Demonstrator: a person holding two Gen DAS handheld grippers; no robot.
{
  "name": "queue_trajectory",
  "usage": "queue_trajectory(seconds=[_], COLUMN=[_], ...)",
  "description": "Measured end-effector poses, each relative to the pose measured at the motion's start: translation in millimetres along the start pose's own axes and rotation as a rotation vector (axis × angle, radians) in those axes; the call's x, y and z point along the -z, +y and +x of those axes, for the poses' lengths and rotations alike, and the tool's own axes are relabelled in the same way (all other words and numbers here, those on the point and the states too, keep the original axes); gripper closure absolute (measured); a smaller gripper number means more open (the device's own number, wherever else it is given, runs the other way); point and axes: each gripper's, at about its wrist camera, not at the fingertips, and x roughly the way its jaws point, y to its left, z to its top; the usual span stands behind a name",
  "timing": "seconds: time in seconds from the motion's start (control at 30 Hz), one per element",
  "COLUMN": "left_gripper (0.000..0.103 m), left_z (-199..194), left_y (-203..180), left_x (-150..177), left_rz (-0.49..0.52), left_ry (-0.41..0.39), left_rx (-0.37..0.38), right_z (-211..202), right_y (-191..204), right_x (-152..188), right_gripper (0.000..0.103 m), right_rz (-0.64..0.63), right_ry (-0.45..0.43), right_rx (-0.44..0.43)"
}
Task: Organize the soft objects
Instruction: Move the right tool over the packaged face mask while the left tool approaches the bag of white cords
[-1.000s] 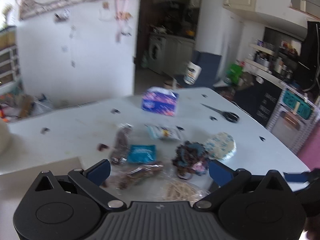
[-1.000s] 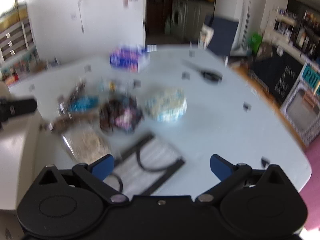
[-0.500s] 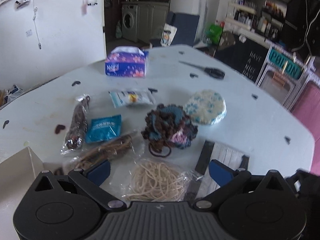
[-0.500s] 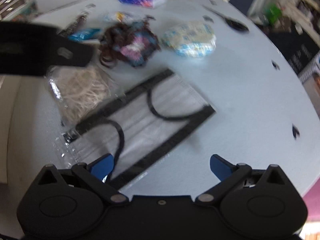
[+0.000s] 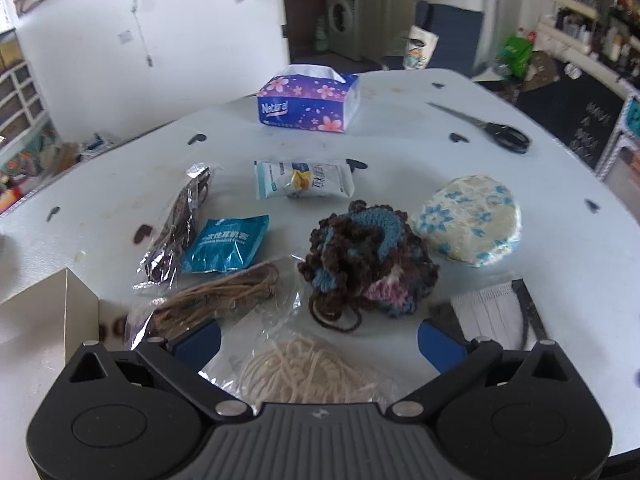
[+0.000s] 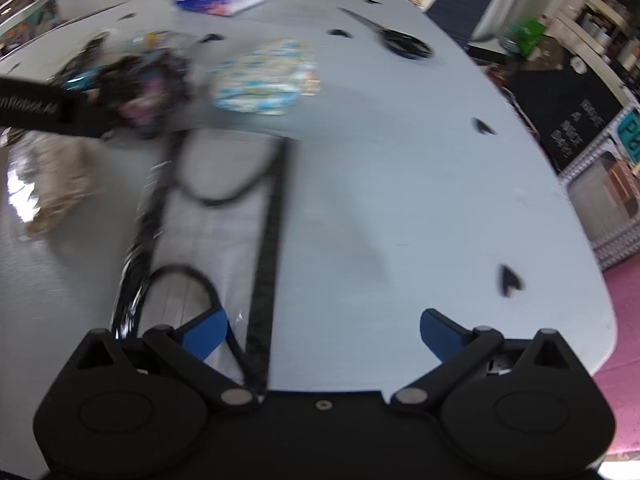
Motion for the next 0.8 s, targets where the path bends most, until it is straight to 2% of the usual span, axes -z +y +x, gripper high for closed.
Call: queue_trajectory(seconds=[0.13,0.27,0.5,0.57,0.67,0.8], left_gripper=[0.000,0.000,0.000,0.000,0.000,0.000], left_z=[10,6,-5,-8,-13,-17], left_y=[-15,-8,21,30,41,44], left_x=[3,13,39,44,46,38], left_rz=[0.058,0.039,-0.072,-0.109,-0.165,-0.150], left_ry=[0.037,0.065,0.127,0.128,0.105,0.060], left_rx=[-0.096,-0.133,-0.157,-0.144,-0.082,-0.031], right_z=[3,-5,-7,-6,1,8], right_y=[-27,-42,-17,-2,14,25], right_x=[-4,-8,-17,-18,-21,-21], right_gripper=[0.000,0.000,0.000,0.000,0.000,0.000], right_rz=[0.033,0.055,-0.103,-0.159,-0.215,-0.251], right_ry=[-0.020,-0.091,-0.109,-0.095,-0.075,-0.062], right_rx=[0.027,-0.081,-0.267,-0.313,-0.342,-0.346])
